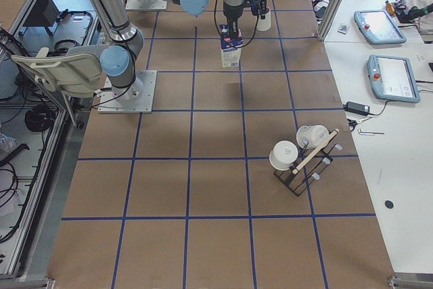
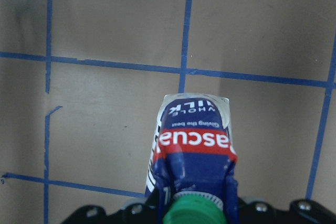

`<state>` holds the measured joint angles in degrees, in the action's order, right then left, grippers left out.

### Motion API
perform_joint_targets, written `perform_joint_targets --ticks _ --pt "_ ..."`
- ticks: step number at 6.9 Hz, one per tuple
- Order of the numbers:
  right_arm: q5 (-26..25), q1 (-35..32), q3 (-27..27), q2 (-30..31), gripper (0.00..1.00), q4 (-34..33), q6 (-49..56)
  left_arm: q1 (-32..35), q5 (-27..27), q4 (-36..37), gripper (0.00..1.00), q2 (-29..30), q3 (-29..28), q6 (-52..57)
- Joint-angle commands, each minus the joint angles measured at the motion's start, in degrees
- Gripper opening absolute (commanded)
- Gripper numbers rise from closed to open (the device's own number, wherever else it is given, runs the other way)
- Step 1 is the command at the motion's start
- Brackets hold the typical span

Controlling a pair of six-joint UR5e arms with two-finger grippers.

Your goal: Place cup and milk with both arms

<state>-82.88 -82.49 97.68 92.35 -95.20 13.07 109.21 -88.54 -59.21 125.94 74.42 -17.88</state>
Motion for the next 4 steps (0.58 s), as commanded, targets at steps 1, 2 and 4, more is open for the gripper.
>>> perform_joint_targets --ticks 1,2,4 --pt "-0.4 -2.4 -1.7 -1.4 0.14 0.5 -3.1 0.3 1.4 0.0 0.00 1.8 -0.7 -0.1" --pt "0.3 -2.4 -3.2 -2.9 0.14 -0.2 -3.2 0.3 1.3 0.0 0.98 1.9 -0.6 0.0" --pt "0.1 -2.5 -13.9 -12.8 0.14 0.6 -4.4 -0.5 1.5 -0.5 1.00 -0.2 -1.0 2.0"
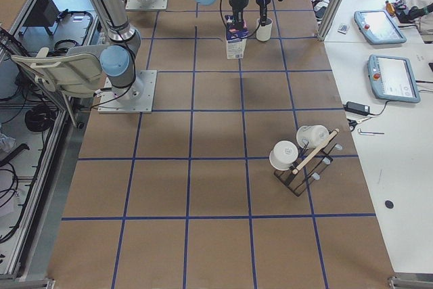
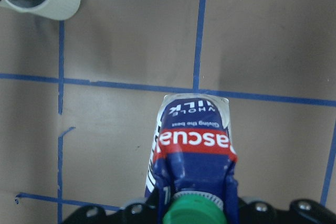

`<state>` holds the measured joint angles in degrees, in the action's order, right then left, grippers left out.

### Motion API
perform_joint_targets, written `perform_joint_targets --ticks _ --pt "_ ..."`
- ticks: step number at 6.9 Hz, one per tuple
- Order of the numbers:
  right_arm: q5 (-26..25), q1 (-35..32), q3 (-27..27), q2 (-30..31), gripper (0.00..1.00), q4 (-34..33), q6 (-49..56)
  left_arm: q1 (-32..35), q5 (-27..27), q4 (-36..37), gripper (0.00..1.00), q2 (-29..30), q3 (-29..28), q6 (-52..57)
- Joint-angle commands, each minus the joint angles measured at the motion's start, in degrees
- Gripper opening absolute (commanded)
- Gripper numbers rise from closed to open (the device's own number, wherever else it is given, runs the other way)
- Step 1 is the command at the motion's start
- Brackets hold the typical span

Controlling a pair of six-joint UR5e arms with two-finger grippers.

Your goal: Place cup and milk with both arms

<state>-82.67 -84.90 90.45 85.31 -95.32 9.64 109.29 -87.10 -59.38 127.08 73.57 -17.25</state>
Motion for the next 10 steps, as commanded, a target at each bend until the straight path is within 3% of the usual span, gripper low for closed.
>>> perform_joint_targets --ticks 1,2,3,4,6,7,9,10 --pt "0.1 -0.2 -9.9 -7.9 0.14 2.4 -1.4 -1.9 0.0 -0.7 1.00 -3.0 -0.3 3.3" --pt "0.7 -0.6 -9.9 -9.5 0.14 1.1 -5.6 -3.5 0.5 -5.7 1.00 -6.5 -0.1 6.3" --pt "0.8 -3.7 -10.1 -13.2 0.14 -7.1 -6.5 -4.4 0.1 -15.2 1.00 -11.7 0.1 9.4" --pt "0.0 -8.1 -10.5 -15.8 0.13 -10.0 -9.7 -6.1 -0.3 -24.3 1.00 -17.2 0.2 12.1" --pt "0.0 -11.1 -12.6 -18.8 0.13 -11.4 -11.5 -10.1 -0.4 -39.3 1.00 -26.6 1.0 18.5" --pt "0.7 -11.3 -12.8 -20.3 0.13 -11.6 -13.8 -12.8 -0.5 -42.6 1.00 -29.6 1.6 21.2" --pt "0.9 -12.6 -13.1 -21.2 0.13 -11.6 -14.7 -13.7 -0.3 -40.0 1.00 -32.9 6.4 19.5" --pt "0.8 -14.3 -13.2 -22.7 0.14 -14.9 -16.1 -14.1 -0.3 -38.9 1.00 -35.3 8.9 19.9"
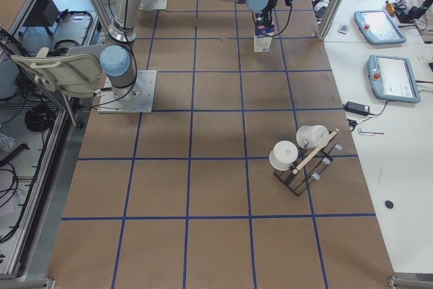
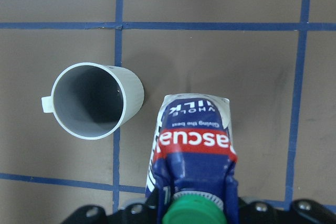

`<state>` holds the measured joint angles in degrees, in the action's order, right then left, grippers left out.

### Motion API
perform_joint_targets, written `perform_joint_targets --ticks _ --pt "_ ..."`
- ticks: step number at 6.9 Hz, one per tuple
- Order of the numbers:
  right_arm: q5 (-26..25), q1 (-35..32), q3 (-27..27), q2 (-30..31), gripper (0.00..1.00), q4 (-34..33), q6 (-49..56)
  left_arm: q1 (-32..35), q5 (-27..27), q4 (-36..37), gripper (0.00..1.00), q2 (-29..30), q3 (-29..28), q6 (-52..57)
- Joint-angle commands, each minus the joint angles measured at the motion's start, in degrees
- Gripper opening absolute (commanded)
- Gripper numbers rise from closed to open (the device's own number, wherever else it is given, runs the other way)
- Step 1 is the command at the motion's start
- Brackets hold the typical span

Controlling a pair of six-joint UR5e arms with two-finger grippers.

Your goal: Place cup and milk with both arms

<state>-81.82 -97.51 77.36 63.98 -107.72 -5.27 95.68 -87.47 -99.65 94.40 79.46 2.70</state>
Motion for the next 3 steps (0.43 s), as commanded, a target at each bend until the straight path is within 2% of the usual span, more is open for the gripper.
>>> perform_joint_targets --ticks 1,2,3 --pt "0.0 -1.8 -0.1 -2.9 0.16 -5.7 -1.5 -0.9 0.0 5.0 1.00 -4.4 5.9 0.3" --pt "0.0 -1.8 -0.2 -3.0 0.17 -5.7 -1.8 -2.3 -0.3 11.9 1.00 -4.4 6.6 0.3" --pt "0.1 -1.8 -0.8 -4.2 0.17 -5.9 -2.8 -3.3 -0.2 13.1 1.00 -4.1 6.7 0.3"
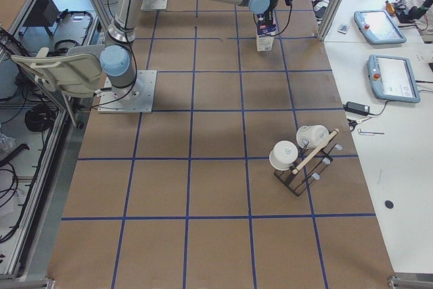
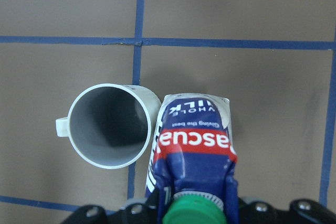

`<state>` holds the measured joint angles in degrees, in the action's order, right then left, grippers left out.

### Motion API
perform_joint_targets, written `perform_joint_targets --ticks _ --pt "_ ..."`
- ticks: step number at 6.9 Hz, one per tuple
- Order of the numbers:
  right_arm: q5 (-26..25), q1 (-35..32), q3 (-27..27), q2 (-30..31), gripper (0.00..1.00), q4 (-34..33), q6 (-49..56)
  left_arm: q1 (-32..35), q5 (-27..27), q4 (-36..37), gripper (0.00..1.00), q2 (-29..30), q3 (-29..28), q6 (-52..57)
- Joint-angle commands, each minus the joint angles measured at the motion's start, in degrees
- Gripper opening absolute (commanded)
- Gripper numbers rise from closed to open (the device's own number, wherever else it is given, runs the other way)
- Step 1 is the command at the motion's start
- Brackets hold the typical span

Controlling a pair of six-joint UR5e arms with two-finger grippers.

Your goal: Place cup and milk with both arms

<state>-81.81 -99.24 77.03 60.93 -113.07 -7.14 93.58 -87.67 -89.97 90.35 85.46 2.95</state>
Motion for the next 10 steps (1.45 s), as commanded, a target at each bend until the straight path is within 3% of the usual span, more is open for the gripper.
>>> perform_joint_targets --ticks 1,2,3,4,5,6,8,10 --pt "0.1 -0.1 -1.2 -1.3 0.17 -0.5 -0.9 -1.3 -0.1 3.3 1.00 -0.1 0.8 0.0" --pt "0.1 -0.1 -1.2 -1.3 0.20 -0.3 -0.9 -1.4 -0.2 3.3 1.00 -0.3 0.8 0.0" --pt "0.1 -0.1 -1.1 -1.4 0.34 -0.4 -0.9 -1.5 -0.1 3.3 1.00 -0.3 0.8 0.0" --pt "0.0 -0.1 -1.0 -1.4 0.72 -0.5 -0.9 -1.5 -0.2 3.2 1.00 -0.3 0.8 0.0" --pt "0.0 -0.1 -1.1 -1.4 0.91 -0.5 -1.1 -1.5 -0.2 3.2 1.00 -0.3 0.9 0.0" --pt "0.0 0.0 -1.3 -0.9 1.00 -0.5 -1.1 -1.5 -0.2 3.1 1.00 -0.3 0.8 0.0" --pt "-1.0 0.8 -1.9 4.0 1.00 1.6 -0.2 -1.5 -0.2 3.1 1.00 -0.3 0.8 0.0" --pt "-5.1 4.5 -1.9 14.1 1.00 17.5 6.6 -1.6 -0.3 3.1 1.00 -0.4 0.8 0.0"
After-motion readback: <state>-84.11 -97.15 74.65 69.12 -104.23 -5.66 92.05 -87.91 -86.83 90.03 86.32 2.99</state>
